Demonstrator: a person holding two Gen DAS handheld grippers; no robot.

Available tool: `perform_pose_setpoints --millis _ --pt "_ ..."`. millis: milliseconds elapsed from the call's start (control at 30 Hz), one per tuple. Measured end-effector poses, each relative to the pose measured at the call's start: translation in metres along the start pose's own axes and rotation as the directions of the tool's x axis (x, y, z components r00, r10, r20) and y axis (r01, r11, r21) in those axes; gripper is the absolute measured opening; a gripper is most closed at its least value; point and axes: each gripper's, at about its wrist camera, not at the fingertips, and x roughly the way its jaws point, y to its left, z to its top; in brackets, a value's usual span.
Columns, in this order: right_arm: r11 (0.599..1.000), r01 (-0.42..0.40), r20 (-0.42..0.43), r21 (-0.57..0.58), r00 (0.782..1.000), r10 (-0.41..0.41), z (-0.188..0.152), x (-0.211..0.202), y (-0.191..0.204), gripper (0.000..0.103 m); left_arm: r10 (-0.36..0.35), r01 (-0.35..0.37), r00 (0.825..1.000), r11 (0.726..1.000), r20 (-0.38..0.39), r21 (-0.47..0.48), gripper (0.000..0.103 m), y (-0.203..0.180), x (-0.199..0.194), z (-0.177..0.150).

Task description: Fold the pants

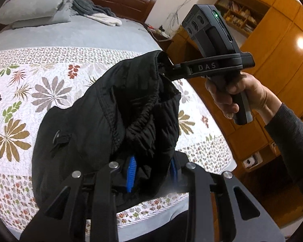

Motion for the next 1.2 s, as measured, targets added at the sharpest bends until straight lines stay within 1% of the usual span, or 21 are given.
perform_pose_setpoints --millis 400,600,667,767,967,1067,1100,1200 --pt "0.997 -0.013 0.016 0.071 1.0 0.012 -0.057 0.006 -0.049 0.028 0.027 -0.02 0.993 0.998 -0.114 0.06 0.026 -0.018 0.063 -0.017" --pt "0.996 0.028 0.003 0.082 1.0 -0.028 -0.083 0.014 -0.069 0.03 0.046 -0.033 0.987 0.996 -0.156 0.082 0.026 -0.024 0.093 -0.03" --pt "0.995 0.069 -0.005 0.066 0.998 -0.069 -0.09 0.018 -0.075 0.031 0.051 -0.038 0.984 0.996 -0.169 0.08 0.026 -0.025 0.101 -0.035" --pt "0.993 0.102 -0.011 0.052 0.995 -0.102 -0.101 0.022 -0.081 0.033 0.057 -0.043 0.981 0.996 -0.186 0.081 0.026 -0.026 0.111 -0.04" --pt "0.99 0.125 -0.034 0.071 0.992 -0.123 -0.12 0.028 -0.098 0.033 0.061 -0.043 0.972 0.996 -0.227 0.084 0.026 -0.024 0.128 -0.052" --pt "0.986 0.135 -0.037 0.101 0.991 -0.132 -0.131 0.032 -0.109 0.033 0.062 -0.043 0.969 0.996 -0.241 0.084 0.027 -0.023 0.135 -0.056" --pt "0.983 0.139 -0.032 0.116 0.99 -0.136 -0.135 0.032 -0.113 0.033 0.059 -0.039 0.968 0.996 -0.243 0.083 0.028 -0.023 0.136 -0.057" --pt "0.974 0.159 -0.014 0.163 0.987 -0.159 -0.144 0.031 -0.122 0.033 0.051 -0.028 0.965 0.995 -0.257 0.091 0.035 -0.026 0.14 -0.061"
